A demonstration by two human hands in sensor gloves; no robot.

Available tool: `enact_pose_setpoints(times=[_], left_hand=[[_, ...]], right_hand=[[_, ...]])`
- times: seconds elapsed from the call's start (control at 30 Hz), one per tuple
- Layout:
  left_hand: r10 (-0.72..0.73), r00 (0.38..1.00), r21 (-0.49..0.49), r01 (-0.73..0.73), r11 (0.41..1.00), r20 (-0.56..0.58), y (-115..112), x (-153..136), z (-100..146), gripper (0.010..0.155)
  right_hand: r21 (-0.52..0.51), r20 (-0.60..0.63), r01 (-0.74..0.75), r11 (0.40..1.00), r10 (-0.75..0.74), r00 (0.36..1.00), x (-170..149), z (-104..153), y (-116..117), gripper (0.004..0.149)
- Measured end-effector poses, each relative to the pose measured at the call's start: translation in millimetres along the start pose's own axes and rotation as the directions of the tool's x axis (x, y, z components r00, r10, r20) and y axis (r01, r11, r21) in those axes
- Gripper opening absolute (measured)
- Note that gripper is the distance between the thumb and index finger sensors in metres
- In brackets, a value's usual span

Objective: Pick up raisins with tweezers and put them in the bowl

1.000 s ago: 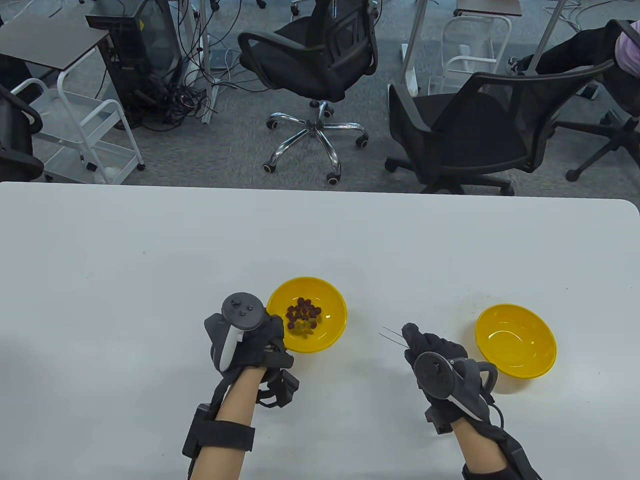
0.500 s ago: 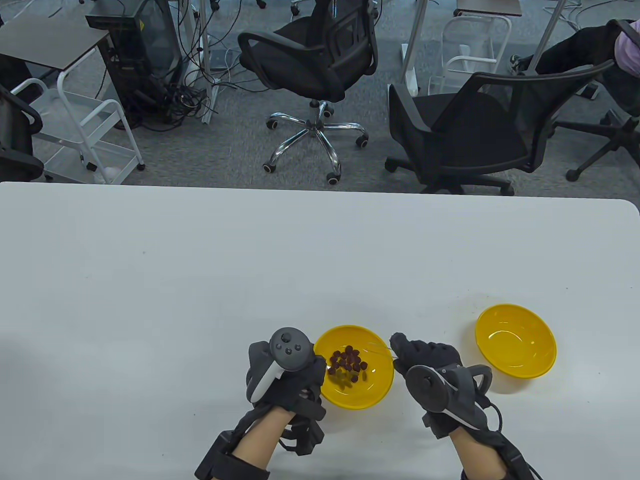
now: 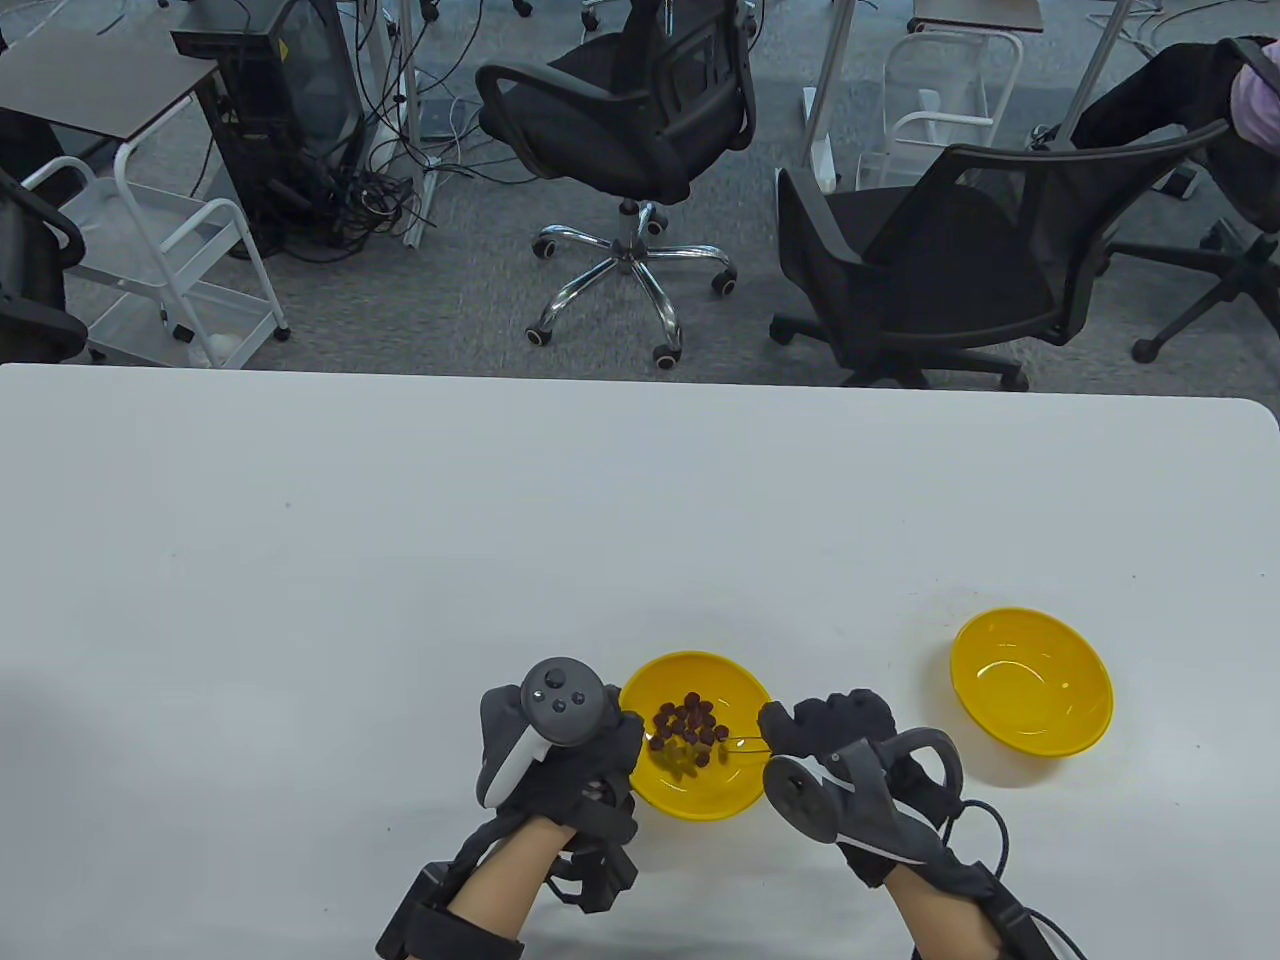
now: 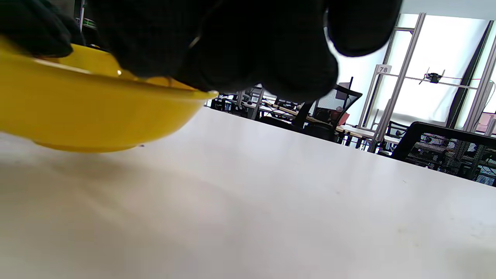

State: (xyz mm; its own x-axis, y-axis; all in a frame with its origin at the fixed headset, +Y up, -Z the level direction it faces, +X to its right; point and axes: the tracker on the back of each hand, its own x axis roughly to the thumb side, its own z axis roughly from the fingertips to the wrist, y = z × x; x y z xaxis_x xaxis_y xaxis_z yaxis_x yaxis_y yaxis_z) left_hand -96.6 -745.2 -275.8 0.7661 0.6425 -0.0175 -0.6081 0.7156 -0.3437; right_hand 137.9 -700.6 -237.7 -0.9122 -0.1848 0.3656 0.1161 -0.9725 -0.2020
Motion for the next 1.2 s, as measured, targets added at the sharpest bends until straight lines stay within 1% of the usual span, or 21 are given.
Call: enact_pose_setpoints(times=[0.13,0.27,0.43,0.6,0.77,1.2], left_hand=[[-0.001,1.000,0.006,0.001,1.000,0.000,-1,1,0,0.053],[-0.001,1.000,0.014,0.001,1.000,-0.006,-2,3,1,0.053],[-0.012,1.000,0.023,0.012,1.000,-0.007,-4,4,1,0.054],[-0.014,1.000,0.024,0.014,1.000,-0.001,-5,6,0,0.054],[-0.032,0.999,0.031,0.031,0.999,0.018,-8,10,0,0.054],[-0.027,0.999,0.031,0.026,0.999,0.027,-9,12,0,0.054]], right_hand=[[0.016,0.022,-0.020,1.000,0.020,1.000,6,1,-2,0.049],[0.012,0.016,-0.078,0.997,0.078,0.997,12,2,-2,0.049],[0.038,0.009,-0.119,0.992,0.119,0.993,17,0,0,0.050],[0.068,0.003,-0.113,0.991,0.113,0.994,19,-1,1,0.050],[0.104,0.013,-0.140,0.985,0.139,0.990,23,-3,2,0.050],[0.101,-0.013,-0.107,0.989,0.109,0.994,22,-3,3,0.046]])
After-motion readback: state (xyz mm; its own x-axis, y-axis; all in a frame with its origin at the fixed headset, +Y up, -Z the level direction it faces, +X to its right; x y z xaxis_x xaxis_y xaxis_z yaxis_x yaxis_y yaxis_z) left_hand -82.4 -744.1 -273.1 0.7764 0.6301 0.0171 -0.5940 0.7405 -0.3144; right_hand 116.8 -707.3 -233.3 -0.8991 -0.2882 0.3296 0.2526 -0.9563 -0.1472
